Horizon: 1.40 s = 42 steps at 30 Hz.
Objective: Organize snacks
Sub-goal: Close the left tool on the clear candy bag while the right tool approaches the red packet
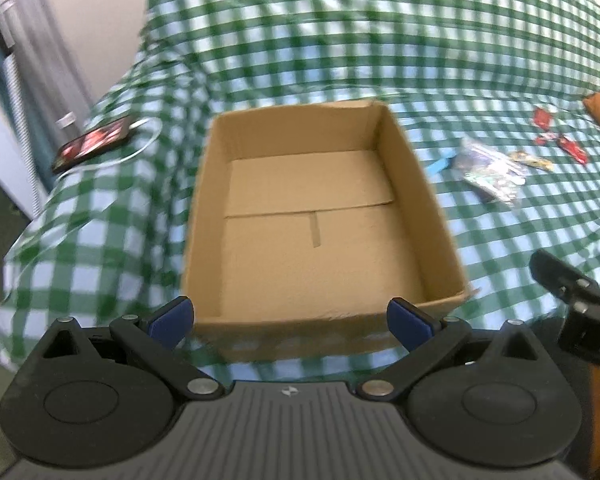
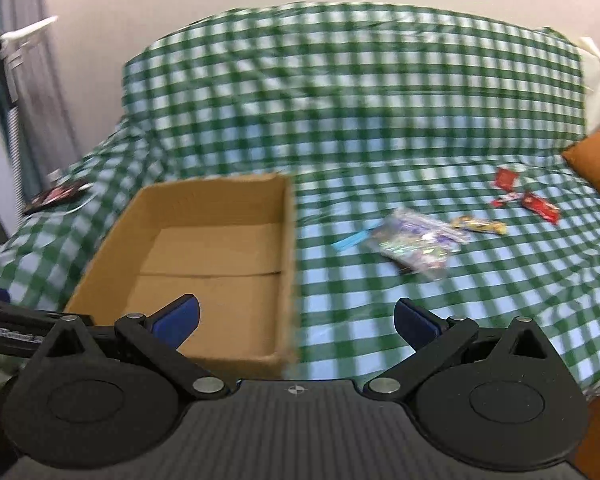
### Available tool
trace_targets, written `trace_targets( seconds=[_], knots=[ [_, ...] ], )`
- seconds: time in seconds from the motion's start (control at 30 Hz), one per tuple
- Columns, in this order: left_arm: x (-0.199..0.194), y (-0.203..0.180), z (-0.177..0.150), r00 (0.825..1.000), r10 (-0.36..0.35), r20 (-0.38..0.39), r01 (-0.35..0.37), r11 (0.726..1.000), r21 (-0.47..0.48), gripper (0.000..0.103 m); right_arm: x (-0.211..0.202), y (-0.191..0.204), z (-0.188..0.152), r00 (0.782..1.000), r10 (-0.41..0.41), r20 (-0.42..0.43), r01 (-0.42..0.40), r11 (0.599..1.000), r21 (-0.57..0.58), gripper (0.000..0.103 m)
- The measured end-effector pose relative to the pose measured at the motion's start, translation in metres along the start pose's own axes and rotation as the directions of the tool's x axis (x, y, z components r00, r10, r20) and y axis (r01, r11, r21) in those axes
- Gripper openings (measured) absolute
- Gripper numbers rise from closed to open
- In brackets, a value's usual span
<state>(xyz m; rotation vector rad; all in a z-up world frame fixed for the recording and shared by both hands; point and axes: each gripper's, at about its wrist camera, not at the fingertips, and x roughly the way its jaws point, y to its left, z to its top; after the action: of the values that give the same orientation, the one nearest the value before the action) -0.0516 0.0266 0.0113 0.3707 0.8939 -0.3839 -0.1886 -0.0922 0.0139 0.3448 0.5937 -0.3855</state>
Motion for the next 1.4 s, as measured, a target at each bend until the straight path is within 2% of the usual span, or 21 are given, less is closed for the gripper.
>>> trace_targets(
  seconds=[0.1,0.17,0.27,0.37,0.53,0.7,0.8,0.83,0.97,1.1,1.23,1.27,1.3,1.37,1.4],
  knots=[
    [0.006,-0.025,0.017,0.999,-0.030,-0.012,0.030,0.999,0.038,0.103,0.012,-0.040,-0.002,0.993,-0.026,0.115,0.017,0.997,0.073,0.103],
    [0.013,-0.044,0.030,0.997,-0.061,-0.040,0.063,0.996,0.057,0.103,0.011,-0.066,0.005,0.990,-0.097,0.107,0.089,0.992,0.086,0.103],
    [0.025,-0.074,0.050,0.991,-0.112,-0.075,0.118,0.990,0.074,0.103,0.017,-0.118,0.022,0.970,-0.225,0.091,0.212,0.968,0.134,0.103],
    [0.043,-0.106,0.069,0.979,-0.163,-0.126,0.171,0.983,0.062,0.103,0.022,-0.169,0.035,0.950,-0.302,0.076,0.281,0.937,0.206,0.103],
    [0.093,-0.156,0.100,0.949,-0.249,-0.191,0.251,0.968,-0.014,0.103,0.039,-0.247,0.049,0.926,-0.377,0.029,0.351,0.887,0.301,0.103],
    [0.167,-0.198,0.117,0.921,-0.310,-0.236,0.288,0.950,-0.124,0.103,0.072,-0.298,0.050,0.928,-0.371,-0.033,0.356,0.855,0.377,0.103],
    [0.214,-0.220,0.127,0.911,-0.298,-0.284,0.257,0.951,-0.173,0.103,0.098,-0.320,0.052,0.919,-0.384,-0.083,0.385,0.838,0.386,0.103],
    [0.229,-0.226,0.130,0.909,-0.287,-0.301,0.240,0.953,-0.186,0.103,0.107,-0.326,0.052,0.917,-0.387,-0.098,0.394,0.833,0.388,0.103],
    [0.277,-0.244,0.144,0.919,-0.248,-0.307,0.173,0.952,-0.252,0.103,0.134,-0.343,0.050,0.918,-0.369,-0.146,0.395,0.820,0.414,0.103],
    [0.310,-0.248,0.156,0.906,-0.282,-0.316,0.171,0.926,-0.336,0.103,0.155,-0.350,0.045,0.919,-0.354,-0.172,0.393,0.821,0.414,0.103],
    [0.336,-0.251,0.167,0.900,-0.287,-0.327,0.163,0.919,-0.359,0.102,0.173,-0.352,0.041,0.920,-0.338,-0.199,0.391,0.824,0.410,0.103],
    [0.341,-0.249,0.169,0.896,-0.304,-0.323,0.168,0.907,-0.387,0.102,0.176,-0.352,0.041,0.921,-0.333,-0.201,0.388,0.826,0.409,0.103],
    [0.342,-0.249,0.172,0.894,-0.319,-0.316,0.173,0.894,-0.412,0.098,0.179,-0.352,0.041,0.922,-0.330,-0.202,0.386,0.828,0.407,0.103],
    [0.343,-0.245,0.175,0.891,-0.361,-0.274,0.201,0.858,-0.473,0.083,0.185,-0.352,0.041,0.923,-0.328,-0.200,0.382,0.835,0.395,0.103],
    [0.343,-0.243,0.176,0.888,-0.386,-0.250,0.226,0.840,-0.494,0.065,0.188,-0.352,0.041,0.923,-0.330,-0.198,0.383,0.838,0.388,0.103]
  ],
)
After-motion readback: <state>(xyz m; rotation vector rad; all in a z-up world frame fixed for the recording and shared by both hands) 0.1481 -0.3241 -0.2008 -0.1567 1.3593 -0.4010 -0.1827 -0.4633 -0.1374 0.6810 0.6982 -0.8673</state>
